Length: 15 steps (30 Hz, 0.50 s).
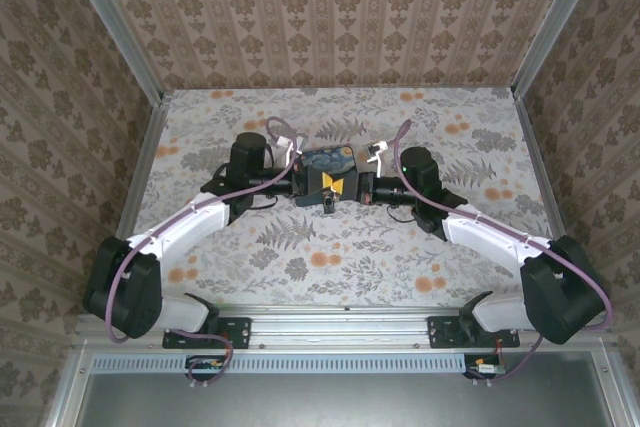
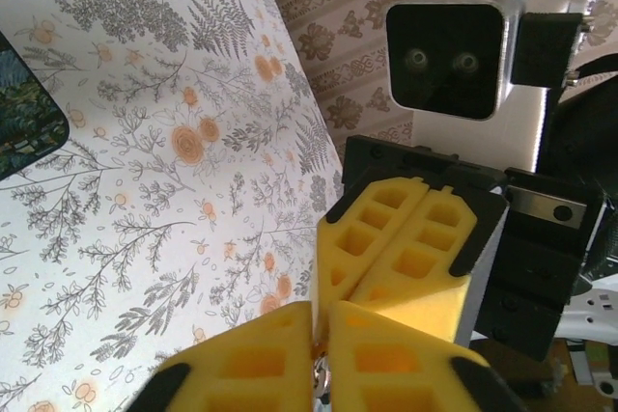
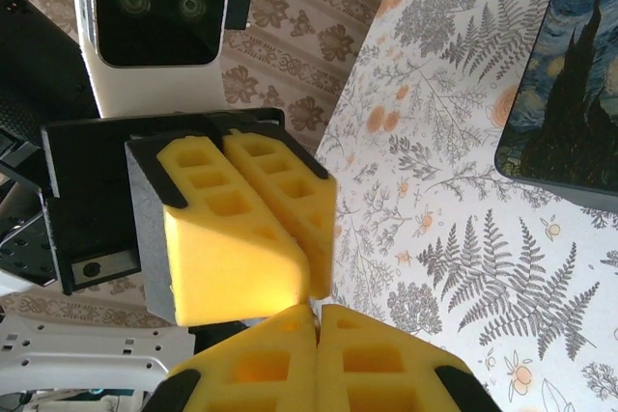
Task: Unlock the padlock with the key
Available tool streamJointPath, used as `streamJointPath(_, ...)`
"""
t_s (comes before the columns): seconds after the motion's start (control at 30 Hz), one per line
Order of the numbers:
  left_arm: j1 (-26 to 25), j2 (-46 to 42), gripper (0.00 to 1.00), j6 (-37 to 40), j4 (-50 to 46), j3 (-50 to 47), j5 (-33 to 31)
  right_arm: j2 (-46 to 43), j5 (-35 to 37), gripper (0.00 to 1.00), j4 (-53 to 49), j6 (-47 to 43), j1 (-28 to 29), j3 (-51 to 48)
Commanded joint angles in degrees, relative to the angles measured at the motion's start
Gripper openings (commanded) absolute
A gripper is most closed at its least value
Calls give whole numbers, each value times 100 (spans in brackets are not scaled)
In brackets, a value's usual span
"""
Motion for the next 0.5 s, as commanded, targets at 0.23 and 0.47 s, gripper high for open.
streamJointPath(0.23,-74,19,0,-191,572,-44,-127,84,-270,19,681,449,-145,-58)
streamJointPath(0.47,-62,69,0,-1241,1848,-423,-530,320,-172,20,2344,1564,-153,-509)
